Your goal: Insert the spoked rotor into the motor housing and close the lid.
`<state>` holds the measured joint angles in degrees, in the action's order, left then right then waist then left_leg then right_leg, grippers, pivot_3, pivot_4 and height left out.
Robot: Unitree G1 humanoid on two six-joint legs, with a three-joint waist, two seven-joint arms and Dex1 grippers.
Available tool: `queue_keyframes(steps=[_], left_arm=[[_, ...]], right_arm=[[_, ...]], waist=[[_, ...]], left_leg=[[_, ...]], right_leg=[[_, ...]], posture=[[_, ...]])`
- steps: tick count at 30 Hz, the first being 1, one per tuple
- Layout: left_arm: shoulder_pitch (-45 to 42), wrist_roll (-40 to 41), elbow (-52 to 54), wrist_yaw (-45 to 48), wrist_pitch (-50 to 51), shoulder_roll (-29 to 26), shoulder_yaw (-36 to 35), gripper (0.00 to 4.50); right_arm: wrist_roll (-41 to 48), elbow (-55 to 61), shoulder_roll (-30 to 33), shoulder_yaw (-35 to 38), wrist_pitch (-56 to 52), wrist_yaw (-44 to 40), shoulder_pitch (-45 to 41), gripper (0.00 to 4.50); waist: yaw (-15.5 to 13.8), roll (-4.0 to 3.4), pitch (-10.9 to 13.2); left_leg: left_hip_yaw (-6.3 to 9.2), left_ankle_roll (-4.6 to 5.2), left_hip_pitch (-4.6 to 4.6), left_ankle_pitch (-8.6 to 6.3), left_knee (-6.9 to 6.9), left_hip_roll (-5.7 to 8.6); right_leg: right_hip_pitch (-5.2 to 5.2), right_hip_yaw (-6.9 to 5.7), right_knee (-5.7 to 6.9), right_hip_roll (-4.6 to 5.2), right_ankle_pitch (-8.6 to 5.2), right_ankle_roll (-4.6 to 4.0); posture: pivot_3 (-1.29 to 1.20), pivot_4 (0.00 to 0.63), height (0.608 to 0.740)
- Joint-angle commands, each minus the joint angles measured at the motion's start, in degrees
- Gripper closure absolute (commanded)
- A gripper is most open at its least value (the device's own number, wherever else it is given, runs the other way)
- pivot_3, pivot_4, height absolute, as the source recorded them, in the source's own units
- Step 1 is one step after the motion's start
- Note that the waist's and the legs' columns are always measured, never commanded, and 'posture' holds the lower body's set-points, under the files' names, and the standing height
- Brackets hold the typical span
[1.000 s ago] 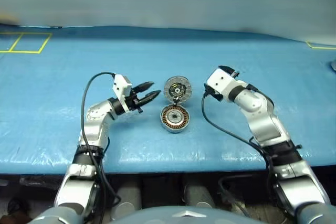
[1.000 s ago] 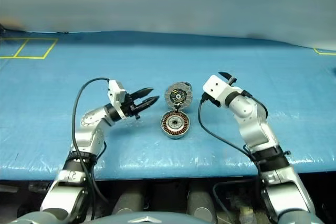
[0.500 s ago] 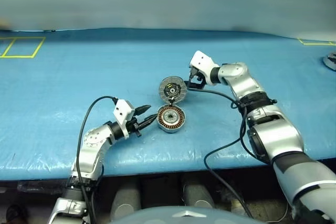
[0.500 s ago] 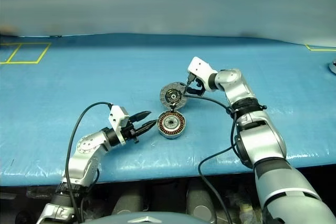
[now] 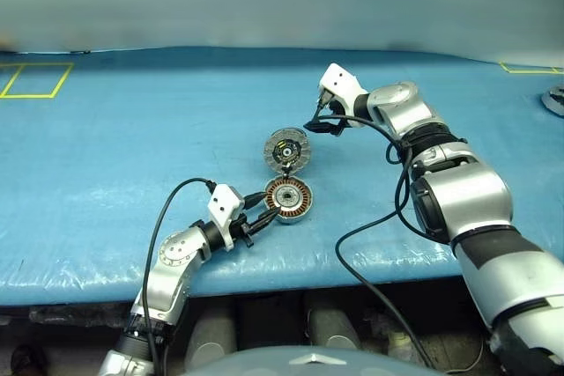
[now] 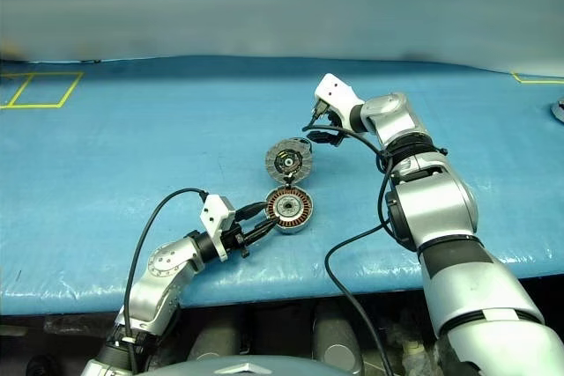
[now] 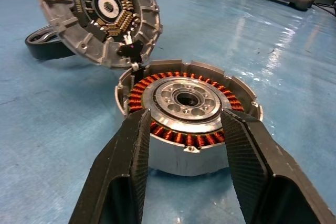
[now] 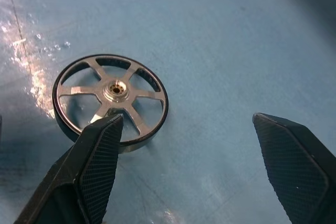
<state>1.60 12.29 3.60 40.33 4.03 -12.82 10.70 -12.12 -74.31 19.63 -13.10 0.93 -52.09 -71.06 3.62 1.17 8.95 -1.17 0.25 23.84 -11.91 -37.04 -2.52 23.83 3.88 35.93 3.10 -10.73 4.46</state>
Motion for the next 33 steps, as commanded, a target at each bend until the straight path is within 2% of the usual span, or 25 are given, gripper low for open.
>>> queue_keyframes(steps=[1,16,19,22,33], left_arm=[[2.7,-0.1,3.8,-0.9,-0.3,-0.6,0.7,2.28],[8.0,-0.3,8.4,-2.9,2.4,-3.5,1.5,2.28],[7.8,-0.3,8.2,-3.0,2.4,-3.6,1.4,2.25],[7.5,-0.4,7.8,-3.1,2.3,-3.4,1.4,2.25],[6.6,-0.4,6.4,-3.2,2.1,-2.9,1.6,2.25]], right_arm=[[-1.3,0.2,-1.5,-0.2,2.2,2.0,1.0,0.35],[-1.4,-0.9,-5.2,1.8,1.1,7.9,4.8,0.35],[-1.5,-0.9,-5.3,1.8,1.2,7.4,5.0,0.98],[-2.5,-0.6,-5.4,1.1,2.6,8.5,5.1,1.94],[-4.6,-0.3,-6.0,-0.3,5.9,9.4,5.2,1.94]], waist=[[0.1,-0.04,0.0],[0.4,-0.17,0.1],[0.4,-0.18,0.1],[0.4,-0.21,0.1],[0.5,-0.23,0.1]], left_leg=[[0.0,0.0,-0.01,0.0,0.02,-0.02],[-0.02,0.0,0.01,0.0,0.0,-0.03],[-0.03,0.0,-0.01,0.0,0.02,-0.04],[-0.03,0.0,-0.01,0.0,0.04,-0.05],[-0.03,0.0,0.0,0.0,0.04,-0.04]], right_leg=[[0.02,-0.01,0.02,-0.01,-0.01,-0.01],[0.07,-0.01,0.04,0.0,-0.03,-0.04],[0.08,-0.01,0.04,-0.01,-0.04,-0.04],[0.09,-0.01,0.04,-0.01,-0.04,-0.05],[0.1,-0.01,0.03,-0.01,-0.05,-0.05]], posture=[[0.0,0.15,0.74],[0.0,0.15,0.74],[0.0,0.15,0.74],[0.0,0.15,0.74],[0.0,0.15,0.74]])
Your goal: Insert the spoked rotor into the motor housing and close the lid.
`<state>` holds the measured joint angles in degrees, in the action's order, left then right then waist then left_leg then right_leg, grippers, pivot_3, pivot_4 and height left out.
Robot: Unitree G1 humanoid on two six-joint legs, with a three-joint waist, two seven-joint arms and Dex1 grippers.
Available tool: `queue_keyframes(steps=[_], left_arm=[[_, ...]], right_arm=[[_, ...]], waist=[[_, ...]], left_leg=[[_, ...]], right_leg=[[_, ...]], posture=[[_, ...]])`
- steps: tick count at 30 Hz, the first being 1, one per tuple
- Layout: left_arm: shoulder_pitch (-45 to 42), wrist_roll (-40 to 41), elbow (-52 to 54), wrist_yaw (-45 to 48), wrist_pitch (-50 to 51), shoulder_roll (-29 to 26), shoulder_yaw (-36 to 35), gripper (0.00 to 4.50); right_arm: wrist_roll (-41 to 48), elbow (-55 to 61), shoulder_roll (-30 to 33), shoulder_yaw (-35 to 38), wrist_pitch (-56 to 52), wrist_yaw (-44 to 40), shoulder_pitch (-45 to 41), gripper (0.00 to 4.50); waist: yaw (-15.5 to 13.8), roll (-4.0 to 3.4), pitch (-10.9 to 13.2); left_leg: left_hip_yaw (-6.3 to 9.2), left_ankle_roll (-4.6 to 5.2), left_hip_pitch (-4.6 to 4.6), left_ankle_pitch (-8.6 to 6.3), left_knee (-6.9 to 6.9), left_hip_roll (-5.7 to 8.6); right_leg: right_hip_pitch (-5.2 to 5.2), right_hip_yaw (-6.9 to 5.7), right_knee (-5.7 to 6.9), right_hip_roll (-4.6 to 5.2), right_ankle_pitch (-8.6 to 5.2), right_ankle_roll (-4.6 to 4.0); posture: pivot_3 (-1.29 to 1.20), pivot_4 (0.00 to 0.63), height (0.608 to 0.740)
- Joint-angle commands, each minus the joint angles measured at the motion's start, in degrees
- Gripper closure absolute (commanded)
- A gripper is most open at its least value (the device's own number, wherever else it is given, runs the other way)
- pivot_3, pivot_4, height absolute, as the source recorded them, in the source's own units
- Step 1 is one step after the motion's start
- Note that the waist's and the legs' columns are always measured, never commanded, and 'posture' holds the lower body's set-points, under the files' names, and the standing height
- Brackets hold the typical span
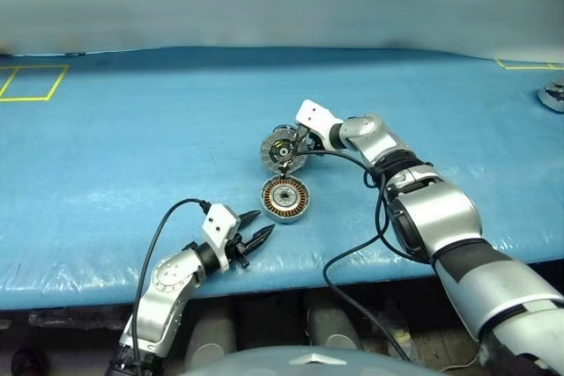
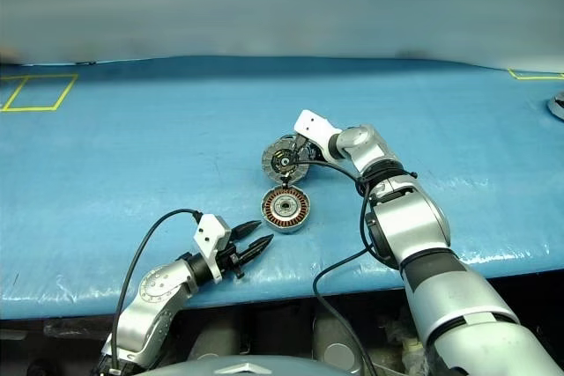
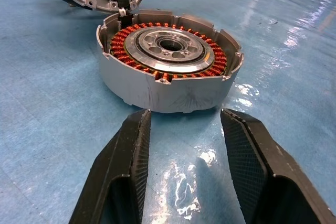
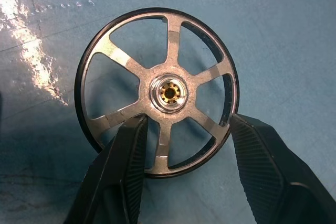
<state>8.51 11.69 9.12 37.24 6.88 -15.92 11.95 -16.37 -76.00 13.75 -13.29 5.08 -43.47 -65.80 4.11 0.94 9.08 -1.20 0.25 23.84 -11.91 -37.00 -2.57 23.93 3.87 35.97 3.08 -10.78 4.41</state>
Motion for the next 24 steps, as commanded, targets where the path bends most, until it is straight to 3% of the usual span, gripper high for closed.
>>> queue_keyframes(steps=[1,16,19,22,24], left_arm=[[-0.3,0.2,0.9,-0.1,-0.8,0.2,0.3,2.25],[0.4,-0.5,0.5,-1.1,-0.7,-0.3,0.1,2.25],[0.5,-0.6,0.4,-1.3,-0.8,-0.2,0.1,2.25],[0.5,-0.8,0.3,-1.5,-0.8,-0.2,0.0,2.25],[0.4,-0.8,0.2,-1.6,-0.9,-0.2,0.0,2.25]], right_arm=[[-0.4,1.3,-0.2,0.0,1.9,0.7,0.1,1.94],[-3.8,0.0,-0.7,-2.7,2.4,1.1,1.5,1.94],[-4.1,-0.2,-0.7,-2.9,1.9,1.0,1.7,2.54],[-4.5,-0.2,-0.7,-3.1,1.8,2.3,1.8,3.44],[-4.5,-0.1,-0.6,-2.9,1.5,3.7,1.7,3.65]], waist=[[0.0,0.0,0.0],[0.0,-0.01,0.0],[0.0,-0.01,0.0],[0.1,0.0,0.0],[0.1,0.0,0.0]], left_leg=[[0.0,0.0,0.0,0.0,0.0,0.0],[0.0,0.0,-0.05,0.0,0.02,0.0],[0.0,0.0,-0.05,0.0,0.02,-0.01],[0.0,0.0,-0.07,0.0,0.02,-0.01],[0.01,-0.01,-0.11,0.0,0.02,-0.02]], right_leg=[[0.0,0.0,0.0,0.0,0.0,0.0],[-0.04,0.0,0.0,0.0,-0.03,0.01],[-0.04,-0.01,0.0,0.0,-0.03,0.01],[-0.05,-0.01,0.0,0.01,-0.03,0.0],[-0.08,-0.02,0.0,0.01,-0.04,0.01]], posture=[[0.0,0.15,0.74],[0.0,0.15,0.74],[0.0,0.15,0.74],[0.0,0.15,0.74],[0.0,0.15,0.74]])
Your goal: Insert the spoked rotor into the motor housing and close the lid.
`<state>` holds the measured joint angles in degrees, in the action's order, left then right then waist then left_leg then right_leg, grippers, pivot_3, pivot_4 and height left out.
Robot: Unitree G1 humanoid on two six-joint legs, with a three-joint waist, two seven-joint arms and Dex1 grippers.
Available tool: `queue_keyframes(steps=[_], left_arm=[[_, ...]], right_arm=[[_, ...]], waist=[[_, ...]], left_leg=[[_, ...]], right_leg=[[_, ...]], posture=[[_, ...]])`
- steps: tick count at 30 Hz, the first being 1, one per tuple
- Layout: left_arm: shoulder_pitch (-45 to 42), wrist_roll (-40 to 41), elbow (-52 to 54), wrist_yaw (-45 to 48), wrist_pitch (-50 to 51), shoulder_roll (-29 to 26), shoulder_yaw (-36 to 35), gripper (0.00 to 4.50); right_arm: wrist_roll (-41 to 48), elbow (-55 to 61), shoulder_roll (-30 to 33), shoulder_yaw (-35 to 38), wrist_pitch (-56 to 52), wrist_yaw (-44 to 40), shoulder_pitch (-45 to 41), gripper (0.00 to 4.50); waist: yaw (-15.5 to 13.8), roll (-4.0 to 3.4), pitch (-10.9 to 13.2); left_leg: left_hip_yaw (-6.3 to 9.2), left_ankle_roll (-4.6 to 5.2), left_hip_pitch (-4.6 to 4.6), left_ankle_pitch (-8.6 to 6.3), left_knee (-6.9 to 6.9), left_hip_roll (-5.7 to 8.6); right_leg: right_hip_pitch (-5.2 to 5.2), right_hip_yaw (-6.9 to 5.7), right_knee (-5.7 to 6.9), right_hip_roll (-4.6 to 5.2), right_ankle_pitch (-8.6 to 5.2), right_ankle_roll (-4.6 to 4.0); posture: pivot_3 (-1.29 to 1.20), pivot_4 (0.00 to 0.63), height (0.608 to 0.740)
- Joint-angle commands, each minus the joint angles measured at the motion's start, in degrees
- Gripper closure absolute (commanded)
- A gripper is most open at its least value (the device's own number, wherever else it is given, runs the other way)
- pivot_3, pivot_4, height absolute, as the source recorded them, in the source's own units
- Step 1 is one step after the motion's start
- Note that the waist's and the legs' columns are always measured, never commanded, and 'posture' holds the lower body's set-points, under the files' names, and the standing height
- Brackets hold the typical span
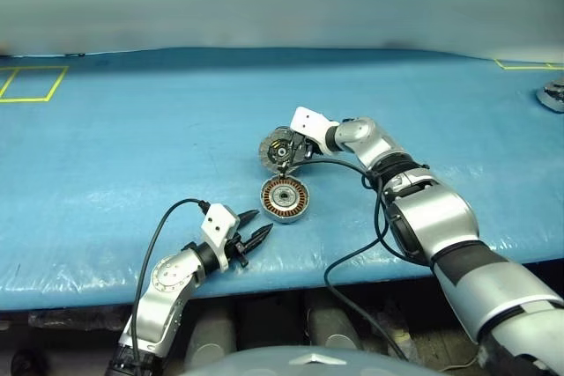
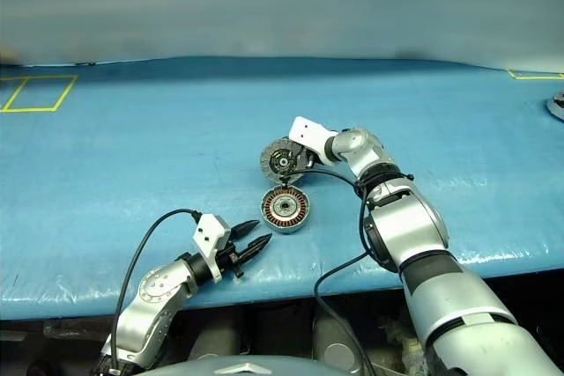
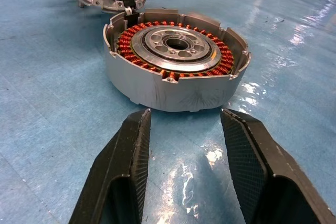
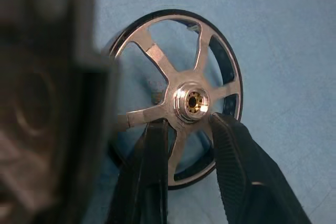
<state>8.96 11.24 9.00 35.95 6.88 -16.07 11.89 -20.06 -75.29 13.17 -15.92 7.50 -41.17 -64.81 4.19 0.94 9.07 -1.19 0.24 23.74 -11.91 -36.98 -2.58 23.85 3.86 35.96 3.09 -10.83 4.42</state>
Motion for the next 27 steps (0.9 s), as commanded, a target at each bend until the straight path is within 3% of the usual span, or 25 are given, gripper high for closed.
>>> queue_keyframes(steps=[1,12,19,23,27], left_arm=[[-0.1,-0.4,0.3,-0.3,-0.9,0.0,0.1,2.25],[-1.9,0.4,-1.7,0.4,-2.4,0.2,-0.7,2.25],[-5.5,1.5,-4.7,2.1,-4.5,-1.4,-3.7,2.25],[-7.5,2.9,-6.5,3.7,-6.1,-1.9,-5.7,2.25],[-9.5,4.2,-8.7,6.8,-7.5,-2.2,-6.5,2.25]], right_arm=[[-0.7,-0.8,0.1,-0.1,-1.2,1.9,0.6,3.65],[7.6,1.5,2.9,11.1,-7.2,20.5,-0.5,3.65],[13.6,14.0,6.5,17.4,-6.8,24.0,7.6,3.65],[22.1,47.2,5.4,22.4,-16.8,21.7,25.8,3.65],[36.0,77.3,1.6,26.8,-27.6,19.6,43.4,3.65]], waist=[[0.0,0.0,0.0],[-0.2,-0.02,0.0],[-0.4,-0.03,0.0],[-0.9,-0.05,0.0],[-1.3,-0.11,0.0]], left_leg=[[0.0,0.0,0.0,0.0,-0.01,0.0],[-0.06,0.0,0.39,0.0,0.02,0.03],[-0.03,0.01,0.85,0.0,0.05,0.05],[0.03,0.01,0.87,0.0,0.04,0.05],[0.12,0.02,0.91,-0.01,0.09,0.05]], right_leg=[[0.01,0.0,0.0,0.0,-0.01,0.02],[0.42,0.01,0.0,0.06,0.03,-0.05],[0.76,0.01,-0.06,0.02,0.05,0.01],[0.75,-0.01,-0.04,0.01,0.04,0.07],[0.77,-0.01,-0.01,-0.02,0.0,0.17]], posture=[[0.0,0.15,0.74],[0.0,0.15,0.74],[0.0,0.15,0.74],[0.0,0.15,0.74],[0.0,0.15,0.74]])
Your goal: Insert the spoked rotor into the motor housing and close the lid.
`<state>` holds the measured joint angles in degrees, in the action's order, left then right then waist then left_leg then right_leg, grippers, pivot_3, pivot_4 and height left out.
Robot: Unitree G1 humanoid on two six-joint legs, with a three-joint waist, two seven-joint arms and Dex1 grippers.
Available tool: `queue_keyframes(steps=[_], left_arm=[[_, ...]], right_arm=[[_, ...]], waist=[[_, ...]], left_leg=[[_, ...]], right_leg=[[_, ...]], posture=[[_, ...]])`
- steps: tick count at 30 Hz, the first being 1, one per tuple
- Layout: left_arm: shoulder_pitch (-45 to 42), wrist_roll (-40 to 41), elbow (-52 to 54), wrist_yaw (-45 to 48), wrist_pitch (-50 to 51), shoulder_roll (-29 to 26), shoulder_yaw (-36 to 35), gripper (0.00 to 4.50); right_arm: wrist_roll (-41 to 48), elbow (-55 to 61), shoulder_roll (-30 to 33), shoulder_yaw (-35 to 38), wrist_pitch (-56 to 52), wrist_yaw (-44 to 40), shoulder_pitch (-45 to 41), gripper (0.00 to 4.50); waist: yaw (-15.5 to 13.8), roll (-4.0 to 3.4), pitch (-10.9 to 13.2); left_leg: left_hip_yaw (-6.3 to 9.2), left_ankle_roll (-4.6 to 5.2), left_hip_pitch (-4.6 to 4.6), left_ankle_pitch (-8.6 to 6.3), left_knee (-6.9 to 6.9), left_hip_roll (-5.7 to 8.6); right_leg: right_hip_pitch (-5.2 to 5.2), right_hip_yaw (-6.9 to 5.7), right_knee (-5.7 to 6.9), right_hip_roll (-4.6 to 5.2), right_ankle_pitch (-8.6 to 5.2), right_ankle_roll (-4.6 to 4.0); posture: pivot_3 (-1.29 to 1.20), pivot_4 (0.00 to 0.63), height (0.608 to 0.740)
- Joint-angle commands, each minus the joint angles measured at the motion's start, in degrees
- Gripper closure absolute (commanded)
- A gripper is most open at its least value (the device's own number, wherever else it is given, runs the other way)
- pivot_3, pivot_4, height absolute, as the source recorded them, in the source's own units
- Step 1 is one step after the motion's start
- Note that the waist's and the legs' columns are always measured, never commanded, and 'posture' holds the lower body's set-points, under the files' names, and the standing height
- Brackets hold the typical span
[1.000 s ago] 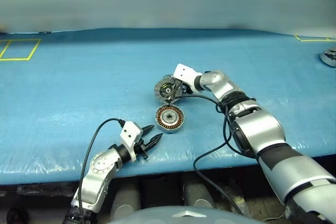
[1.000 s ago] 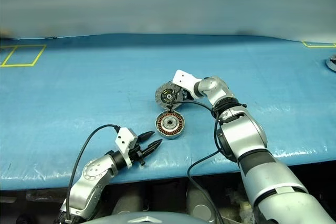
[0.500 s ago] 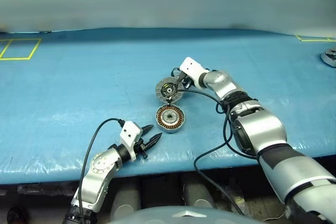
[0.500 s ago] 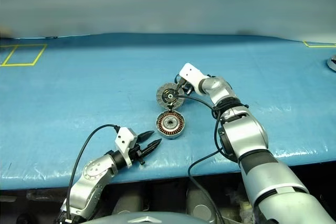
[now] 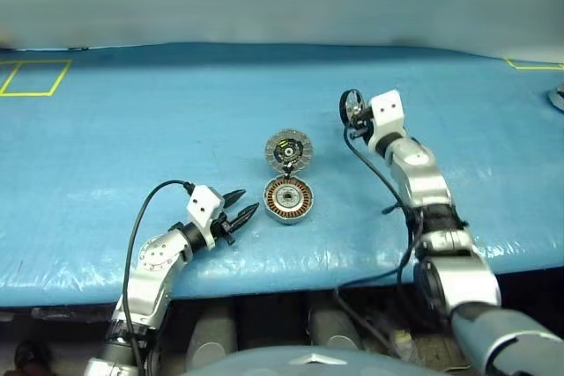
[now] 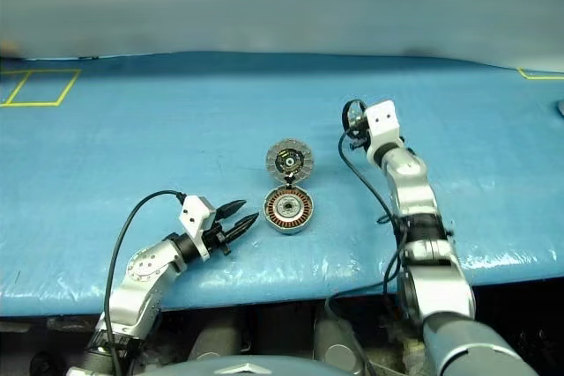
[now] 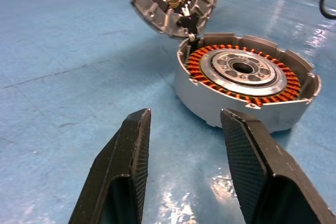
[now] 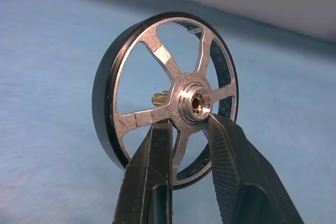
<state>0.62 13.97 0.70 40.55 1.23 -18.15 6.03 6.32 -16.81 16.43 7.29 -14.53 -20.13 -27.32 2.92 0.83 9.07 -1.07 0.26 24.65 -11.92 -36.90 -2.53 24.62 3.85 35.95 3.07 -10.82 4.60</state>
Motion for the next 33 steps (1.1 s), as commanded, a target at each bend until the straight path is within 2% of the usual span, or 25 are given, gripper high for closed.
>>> queue_keyframes(steps=[1,7,13,16,21,33], left_arm=[[-1.6,1.9,-1.0,3.1,-1.8,-0.3,-0.7,2.25],[-3.7,1.5,-4.3,6.1,-2.4,-1.5,-1.0,2.25],[-5.3,1.0,-6.9,7.6,-2.7,-2.2,-0.8,2.25],[-6.4,0.2,-8.6,7.9,-3.2,-2.2,-0.6,2.25],[-8.7,-1.6,-11.3,8.4,-4.9,-2.2,0.4,2.25],[-9.5,-3.3,-10.7,9.7,-6.8,-2.2,2.0,2.25]], right_arm=[[13.5,25.1,-2.4,4.4,-8.1,-1.9,10.0,3.65],[21.6,43.2,-0.7,3.8,-14.0,-4.7,23.9,3.65],[17.9,51.4,7.1,-3.8,-13.6,-9.7,30.6,3.65],[13.0,50.8,10.2,-9.0,-12.9,-9.6,30.3,3.65],[7.2,47.0,10.5,-13.3,-12.5,-7.5,28.1,3.65],[4.1,44.6,10.2,-15.8,-10.7,-9.0,26.4,3.65]], waist=[[-0.1,-0.03,0.0],[0.0,-0.01,0.0],[0.1,-0.01,0.0],[-0.1,0.02,0.0],[-0.7,0.04,0.0],[-1.4,0.07,0.0]], left_leg=[[0.0,0.0,-0.01,0.0,-0.03,0.0],[-0.08,0.0,-0.11,0.0,-0.3,-0.06],[-0.08,0.0,-0.14,0.01,-0.34,-0.06],[-0.08,-0.01,-0.1,0.01,-0.3,-0.05],[-0.09,-0.01,-0.07,0.01,-0.29,-0.04],[-0.08,-0.01,-0.03,0.01,-0.31,-0.02]], right_leg=[[0.0,0.0,0.0,0.0,-0.01,-0.02],[-0.1,0.0,0.01,0.02,-0.16,0.22],[-0.05,0.0,0.0,0.04,-0.12,0.16],[-0.01,-0.02,-0.03,0.05,-0.13,0.15],[0.01,-0.03,-0.03,0.04,-0.12,0.15],[0.0,-0.03,-0.05,0.05,-0.12,0.15]], posture=[[0.0,0.15,0.74],[0.0,0.15,0.74],[0.0,0.15,0.74],[0.0,0.15,0.74],[0.0,0.15,0.74],[0.0,0.15,0.74]])
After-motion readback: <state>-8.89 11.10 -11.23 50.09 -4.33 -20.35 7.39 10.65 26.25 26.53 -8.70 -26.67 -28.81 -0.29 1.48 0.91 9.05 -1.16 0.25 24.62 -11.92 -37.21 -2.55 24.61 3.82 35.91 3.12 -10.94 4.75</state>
